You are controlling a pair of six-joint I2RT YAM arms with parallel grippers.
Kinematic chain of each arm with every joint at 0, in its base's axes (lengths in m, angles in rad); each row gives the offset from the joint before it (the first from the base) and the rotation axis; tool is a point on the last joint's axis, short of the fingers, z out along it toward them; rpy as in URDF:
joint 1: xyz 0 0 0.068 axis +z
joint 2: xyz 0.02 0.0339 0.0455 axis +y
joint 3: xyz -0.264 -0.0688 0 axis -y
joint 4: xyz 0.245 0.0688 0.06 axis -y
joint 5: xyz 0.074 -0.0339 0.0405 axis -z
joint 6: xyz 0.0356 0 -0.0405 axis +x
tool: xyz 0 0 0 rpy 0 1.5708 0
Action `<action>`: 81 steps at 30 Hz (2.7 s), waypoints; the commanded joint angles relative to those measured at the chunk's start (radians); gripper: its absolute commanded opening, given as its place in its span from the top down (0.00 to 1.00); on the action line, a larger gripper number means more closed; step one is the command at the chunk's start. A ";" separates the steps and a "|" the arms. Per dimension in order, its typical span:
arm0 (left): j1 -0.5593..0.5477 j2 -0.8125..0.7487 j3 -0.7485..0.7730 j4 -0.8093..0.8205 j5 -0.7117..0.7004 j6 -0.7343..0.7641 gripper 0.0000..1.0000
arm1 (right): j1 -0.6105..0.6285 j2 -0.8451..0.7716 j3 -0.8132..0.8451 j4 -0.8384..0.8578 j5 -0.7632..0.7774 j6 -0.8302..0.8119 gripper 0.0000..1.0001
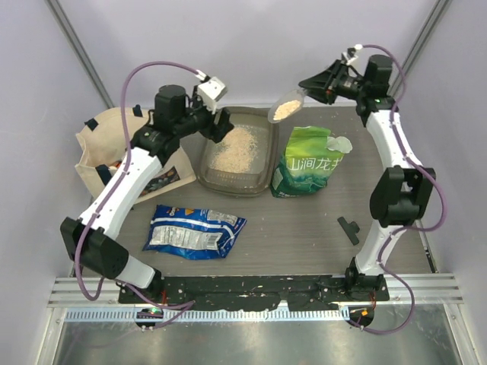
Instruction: Fill the litter box with clean litter
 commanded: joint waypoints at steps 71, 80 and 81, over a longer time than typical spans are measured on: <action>-0.038 0.047 -0.026 0.111 0.297 -0.007 0.27 | 0.306 0.203 0.866 -0.545 0.913 -1.039 0.99; -0.204 0.299 0.176 0.245 0.247 -0.011 0.27 | 0.088 -0.187 0.370 -0.625 0.855 -1.058 0.99; -0.212 0.310 0.187 0.263 0.230 -0.017 0.26 | 0.073 -0.215 0.327 -0.632 0.834 -1.059 0.99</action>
